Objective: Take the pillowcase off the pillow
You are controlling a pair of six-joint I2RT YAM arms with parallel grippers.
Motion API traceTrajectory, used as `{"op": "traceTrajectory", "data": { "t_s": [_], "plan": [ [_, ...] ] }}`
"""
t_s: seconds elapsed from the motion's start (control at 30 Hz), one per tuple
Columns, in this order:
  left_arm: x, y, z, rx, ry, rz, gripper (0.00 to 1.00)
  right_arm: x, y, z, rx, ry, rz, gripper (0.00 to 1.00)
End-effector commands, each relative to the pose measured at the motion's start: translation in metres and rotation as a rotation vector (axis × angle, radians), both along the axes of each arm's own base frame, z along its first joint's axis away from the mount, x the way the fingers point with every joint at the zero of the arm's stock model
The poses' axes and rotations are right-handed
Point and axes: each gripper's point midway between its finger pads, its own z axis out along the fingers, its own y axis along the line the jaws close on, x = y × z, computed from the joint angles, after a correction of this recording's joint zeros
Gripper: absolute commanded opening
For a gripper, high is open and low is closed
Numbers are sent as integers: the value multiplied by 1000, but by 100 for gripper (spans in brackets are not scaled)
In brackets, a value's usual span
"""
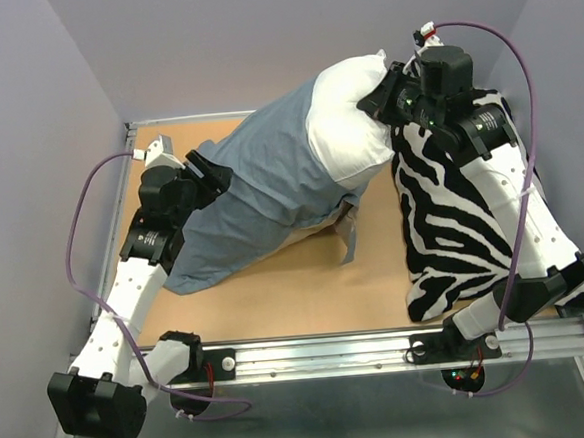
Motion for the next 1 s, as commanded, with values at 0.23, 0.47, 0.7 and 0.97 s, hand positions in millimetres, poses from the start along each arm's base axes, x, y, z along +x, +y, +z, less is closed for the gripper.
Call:
{"op": "traceTrajectory", "data": {
  "t_s": [0.23, 0.47, 0.7, 0.97],
  "plan": [
    [-27, 14, -6, -112, 29, 139, 71, -14, 2, 67, 78, -183, 31, 0],
    [-9, 2, -3, -132, 2, 98, 72, -15, 0, 64, 77, -177, 28, 1],
    [3, 0, -10, -129, 26, 106, 65, -17, -1, 63, 77, -175, 26, 1],
    [20, 7, -14, -109, 8, 145, 0, -20, -2, 65, 74, -181, 25, 1]
  ]
}}
